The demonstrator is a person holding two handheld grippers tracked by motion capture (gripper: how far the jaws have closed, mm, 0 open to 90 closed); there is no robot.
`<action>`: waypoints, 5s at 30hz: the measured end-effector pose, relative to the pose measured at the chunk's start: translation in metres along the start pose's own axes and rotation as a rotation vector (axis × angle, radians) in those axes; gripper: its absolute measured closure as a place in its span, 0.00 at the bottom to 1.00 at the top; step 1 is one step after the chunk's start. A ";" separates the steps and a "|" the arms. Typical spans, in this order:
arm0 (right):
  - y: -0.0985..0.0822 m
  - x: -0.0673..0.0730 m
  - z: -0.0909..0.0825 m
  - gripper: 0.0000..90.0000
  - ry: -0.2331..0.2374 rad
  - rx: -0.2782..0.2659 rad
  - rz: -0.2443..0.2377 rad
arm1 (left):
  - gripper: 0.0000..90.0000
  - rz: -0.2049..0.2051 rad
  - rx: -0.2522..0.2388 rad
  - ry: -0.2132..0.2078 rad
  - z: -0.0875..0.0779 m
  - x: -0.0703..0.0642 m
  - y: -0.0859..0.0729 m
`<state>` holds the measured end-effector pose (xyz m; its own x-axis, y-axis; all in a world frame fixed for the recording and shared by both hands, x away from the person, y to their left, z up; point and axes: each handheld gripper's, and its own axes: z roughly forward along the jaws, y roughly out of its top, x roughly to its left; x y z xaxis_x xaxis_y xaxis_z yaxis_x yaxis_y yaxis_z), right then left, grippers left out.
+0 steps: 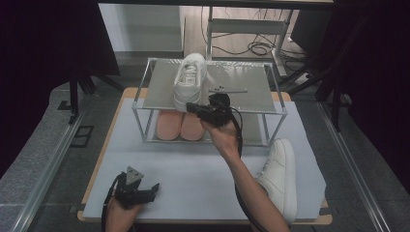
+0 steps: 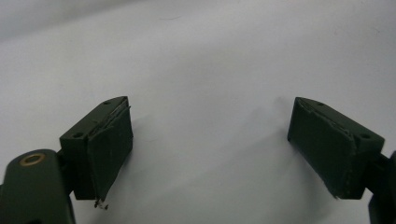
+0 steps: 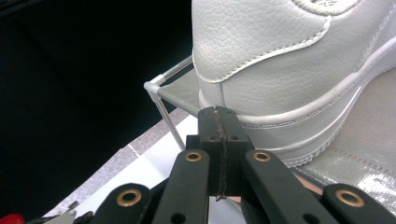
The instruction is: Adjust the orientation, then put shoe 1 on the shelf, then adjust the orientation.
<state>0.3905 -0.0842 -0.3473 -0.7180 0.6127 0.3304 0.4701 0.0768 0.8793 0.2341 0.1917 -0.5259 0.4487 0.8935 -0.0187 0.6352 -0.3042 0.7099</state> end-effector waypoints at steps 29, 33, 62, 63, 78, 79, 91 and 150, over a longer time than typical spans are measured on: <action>-0.018 0.001 -0.041 0.63 -0.037 0.051 -0.079 | 0.16 0.000 -0.003 0.002 0.000 0.000 -0.001; -0.021 0.001 -0.048 0.56 -0.043 0.061 -0.117 | 0.16 0.000 -0.003 0.002 0.000 0.000 -0.001; -0.073 -0.003 -0.068 0.11 -0.060 0.235 -0.340 | 0.16 -0.002 -0.005 0.006 0.000 -0.001 -0.001; -0.075 -0.003 -0.069 0.09 -0.062 0.244 -0.343 | 0.16 -0.002 -0.005 0.006 0.000 -0.001 -0.001; -0.100 -0.015 -0.093 0.00 -0.070 0.281 -0.308 | 0.16 -0.002 -0.005 0.006 -0.001 -0.001 -0.001; -0.101 -0.016 -0.096 0.01 -0.071 0.283 -0.299 | 0.16 -0.003 -0.006 0.006 -0.001 -0.001 -0.001; -0.115 -0.026 -0.123 0.02 -0.083 0.329 -0.228 | 0.16 -0.004 -0.007 0.007 -0.001 -0.001 -0.001; -0.148 -0.071 -0.243 1.00 -0.437 0.356 -0.162 | 0.16 -0.006 -0.005 0.006 -0.001 -0.001 -0.001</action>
<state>0.2473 -0.3305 -0.4170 -0.5523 0.8328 -0.0368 0.5699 0.4094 0.7124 0.2322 0.1913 -0.5265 0.4412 0.8972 -0.0186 0.6349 -0.2974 0.7131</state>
